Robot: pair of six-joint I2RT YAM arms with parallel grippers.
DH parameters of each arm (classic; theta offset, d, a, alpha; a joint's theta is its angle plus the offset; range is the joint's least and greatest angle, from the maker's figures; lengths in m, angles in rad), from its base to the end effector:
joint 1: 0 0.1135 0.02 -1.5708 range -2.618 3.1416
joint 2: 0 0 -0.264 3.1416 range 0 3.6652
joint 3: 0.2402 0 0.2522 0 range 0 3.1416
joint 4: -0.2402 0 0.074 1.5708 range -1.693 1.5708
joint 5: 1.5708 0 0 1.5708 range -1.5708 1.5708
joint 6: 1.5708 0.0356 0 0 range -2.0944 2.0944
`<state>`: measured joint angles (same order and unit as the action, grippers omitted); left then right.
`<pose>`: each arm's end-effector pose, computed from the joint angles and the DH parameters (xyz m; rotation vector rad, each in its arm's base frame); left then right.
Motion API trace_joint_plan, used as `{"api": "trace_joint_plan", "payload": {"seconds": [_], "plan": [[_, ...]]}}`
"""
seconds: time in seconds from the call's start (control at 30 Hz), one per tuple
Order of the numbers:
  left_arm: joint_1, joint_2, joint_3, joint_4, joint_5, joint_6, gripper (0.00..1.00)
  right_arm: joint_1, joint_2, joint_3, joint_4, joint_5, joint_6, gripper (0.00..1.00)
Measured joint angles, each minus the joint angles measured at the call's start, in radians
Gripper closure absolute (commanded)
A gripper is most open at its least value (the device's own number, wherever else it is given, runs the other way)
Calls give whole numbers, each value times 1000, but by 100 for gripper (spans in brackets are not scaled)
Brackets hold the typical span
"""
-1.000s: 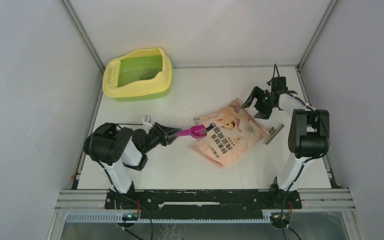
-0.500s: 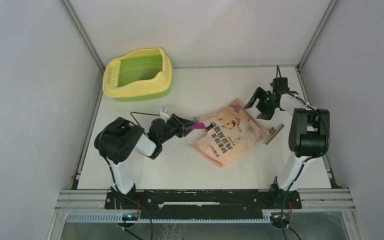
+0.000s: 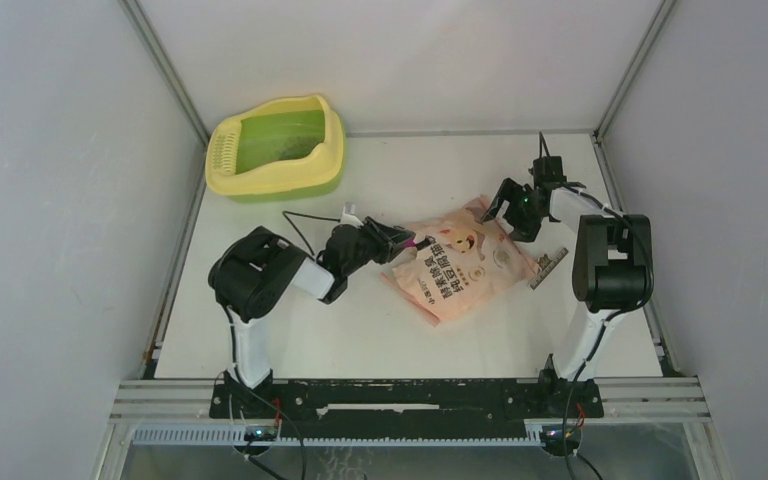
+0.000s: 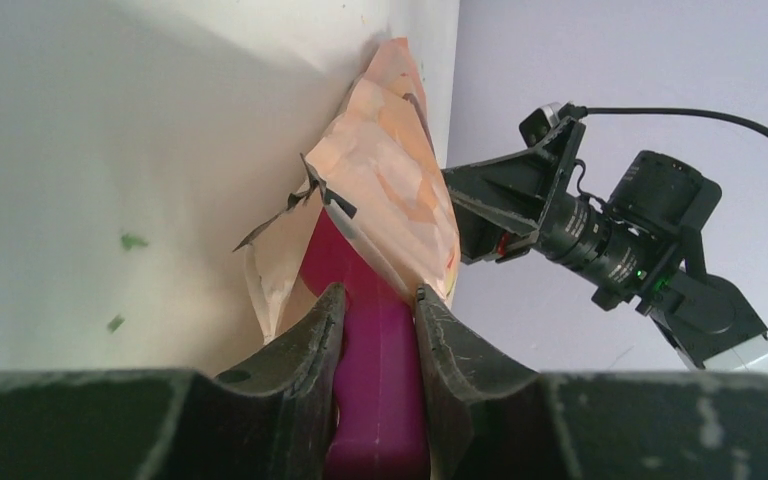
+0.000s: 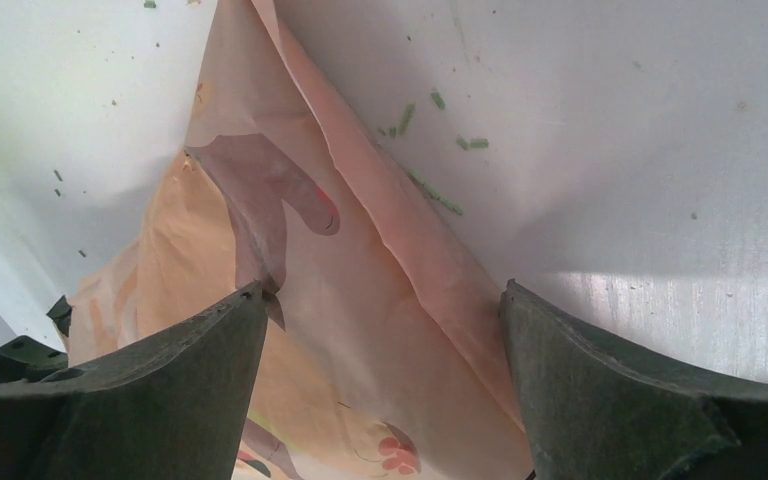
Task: Fill the litter box with clean litter
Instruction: 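Scoop the cat litter from the cat litter bag.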
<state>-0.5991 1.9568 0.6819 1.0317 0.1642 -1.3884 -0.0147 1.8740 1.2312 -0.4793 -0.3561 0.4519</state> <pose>0.2892 -0.2045 0.1150 -0.6839 1.9942 -1.4737 0.3776 0.0069 0.1699 0.5196 2.6691 0.6117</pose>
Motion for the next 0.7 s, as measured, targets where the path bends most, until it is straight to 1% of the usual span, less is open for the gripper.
{"api": "trace_joint_plan", "payload": {"seconds": [0.2,0.4,0.53,0.7], "plan": [[-33,41,90,-40,-42,0,97,0,2,0,11,0,0,8],[-64,105,161,-28,-55,-9,97,0,2,0,17,-4,1,8],[-76,137,173,14,-57,-19,96,5,2,0,23,-4,1,8],[-84,200,179,117,-53,-55,96,26,2,0,33,3,1,8]]}}
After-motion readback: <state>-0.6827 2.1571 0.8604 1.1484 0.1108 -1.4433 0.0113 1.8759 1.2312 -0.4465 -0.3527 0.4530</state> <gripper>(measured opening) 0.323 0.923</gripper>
